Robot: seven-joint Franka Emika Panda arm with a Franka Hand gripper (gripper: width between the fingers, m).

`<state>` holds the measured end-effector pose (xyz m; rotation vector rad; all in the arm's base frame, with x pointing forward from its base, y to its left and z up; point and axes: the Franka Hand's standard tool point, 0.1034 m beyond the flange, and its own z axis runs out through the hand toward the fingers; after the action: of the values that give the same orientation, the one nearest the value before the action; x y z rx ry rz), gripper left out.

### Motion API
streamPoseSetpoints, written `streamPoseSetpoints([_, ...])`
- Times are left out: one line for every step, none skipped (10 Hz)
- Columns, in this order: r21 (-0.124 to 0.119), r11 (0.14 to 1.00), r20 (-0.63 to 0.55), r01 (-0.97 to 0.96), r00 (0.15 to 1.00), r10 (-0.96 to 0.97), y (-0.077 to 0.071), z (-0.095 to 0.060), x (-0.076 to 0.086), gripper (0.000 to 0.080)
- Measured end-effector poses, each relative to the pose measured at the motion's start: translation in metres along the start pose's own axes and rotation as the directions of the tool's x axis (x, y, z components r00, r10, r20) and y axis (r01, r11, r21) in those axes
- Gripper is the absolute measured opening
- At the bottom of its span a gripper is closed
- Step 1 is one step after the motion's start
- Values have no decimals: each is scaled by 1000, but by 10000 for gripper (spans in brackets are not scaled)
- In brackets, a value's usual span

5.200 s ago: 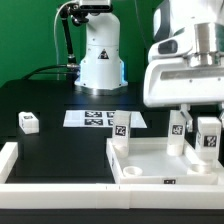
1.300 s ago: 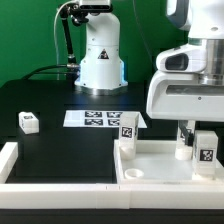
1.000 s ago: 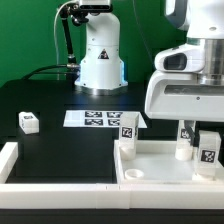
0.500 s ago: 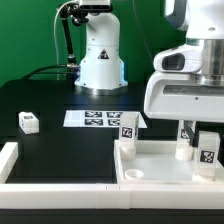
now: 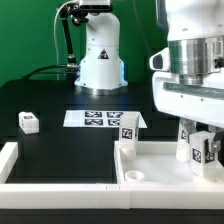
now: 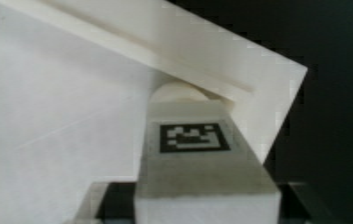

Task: Assemble square table

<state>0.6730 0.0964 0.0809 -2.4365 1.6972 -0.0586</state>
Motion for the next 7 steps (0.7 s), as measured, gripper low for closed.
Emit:
streamPoseSetpoints([1, 997, 0, -71, 997, 71, 0, 1, 0, 290])
streamPoseSetpoints([1, 993, 0, -114, 993, 114, 0, 1, 0, 291])
streamPoseSetpoints([3, 979, 0, -205, 979, 205, 0, 1, 1, 290])
streamPoseSetpoints([40, 929, 27, -368, 930, 367, 3, 1, 3, 290])
streamPoseSetpoints([50, 870, 50, -491, 871, 489, 4, 1, 2, 291])
streamPoseSetpoints([58, 769, 74, -636, 771, 632, 1, 4, -3, 291])
streamPoseSetpoints([60, 801, 69, -595, 803, 592, 1, 3, -4, 291])
